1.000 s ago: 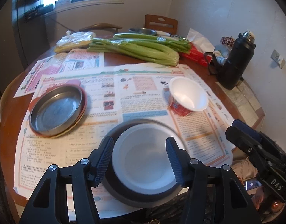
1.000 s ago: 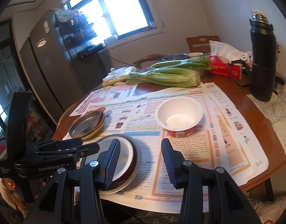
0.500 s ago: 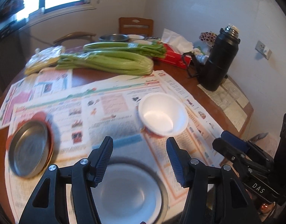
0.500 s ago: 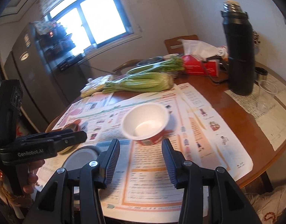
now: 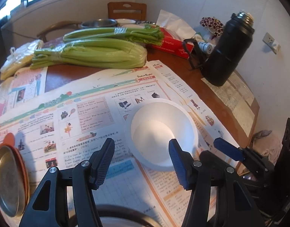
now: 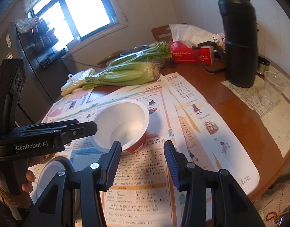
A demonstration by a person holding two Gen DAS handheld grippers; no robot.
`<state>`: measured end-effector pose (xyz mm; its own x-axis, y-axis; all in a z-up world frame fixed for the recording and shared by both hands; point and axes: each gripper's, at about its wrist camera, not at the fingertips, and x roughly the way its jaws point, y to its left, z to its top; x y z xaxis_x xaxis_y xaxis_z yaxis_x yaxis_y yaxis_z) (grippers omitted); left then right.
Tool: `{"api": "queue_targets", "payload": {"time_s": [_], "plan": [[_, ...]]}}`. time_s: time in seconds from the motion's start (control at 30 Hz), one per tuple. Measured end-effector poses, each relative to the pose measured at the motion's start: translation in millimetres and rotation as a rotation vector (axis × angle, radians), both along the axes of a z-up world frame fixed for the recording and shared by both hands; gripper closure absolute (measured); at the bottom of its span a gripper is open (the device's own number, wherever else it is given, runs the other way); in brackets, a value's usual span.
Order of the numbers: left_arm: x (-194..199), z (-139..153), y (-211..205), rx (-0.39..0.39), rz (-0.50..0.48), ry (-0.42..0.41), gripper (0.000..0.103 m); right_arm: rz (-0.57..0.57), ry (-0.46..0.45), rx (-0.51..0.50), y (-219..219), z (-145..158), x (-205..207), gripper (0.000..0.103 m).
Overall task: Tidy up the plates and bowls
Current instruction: 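Move the left gripper to the second white paper bowl and grasp its rim, then lift the second paper bowl and carry it over the nested bowls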
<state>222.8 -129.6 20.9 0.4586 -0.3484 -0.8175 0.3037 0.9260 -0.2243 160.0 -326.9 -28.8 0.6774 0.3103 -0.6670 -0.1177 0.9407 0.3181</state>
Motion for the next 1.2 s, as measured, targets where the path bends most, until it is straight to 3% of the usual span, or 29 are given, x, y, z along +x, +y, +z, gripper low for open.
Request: {"api": "queue_targets", "payload": {"time_s": [0.17, 0.33, 0.53, 0.67, 1.2], "plan": [[17.4, -11.3, -1.1, 0.008, 0.035, 0.028, 0.042, 0.022, 0.029, -0.011, 9.0, -9.7, 21.3, 0.056], [27.4, -26.4, -3.6, -0.007, 0.025, 0.089, 0.042, 0.050, 0.050, -0.010, 16.6, -20.9, 33.9, 0.056], [26.1, -31.7, -9.8, -0.015, -0.013, 0.107, 0.045, 0.099, 0.040, 0.002, 27.3, -25.8, 33.2, 0.056], [20.0, -27.1, -11.5, -0.009, -0.027, 0.087, 0.049, 0.110, 0.033, -0.017, 32.9, -23.4, 29.3, 0.056], [-40.0, 31.7, 5.0, -0.035, -0.025, -0.082, 0.049, 0.132, -0.052, -0.006, 41.6, 20.5, -16.0, 0.055]]}}
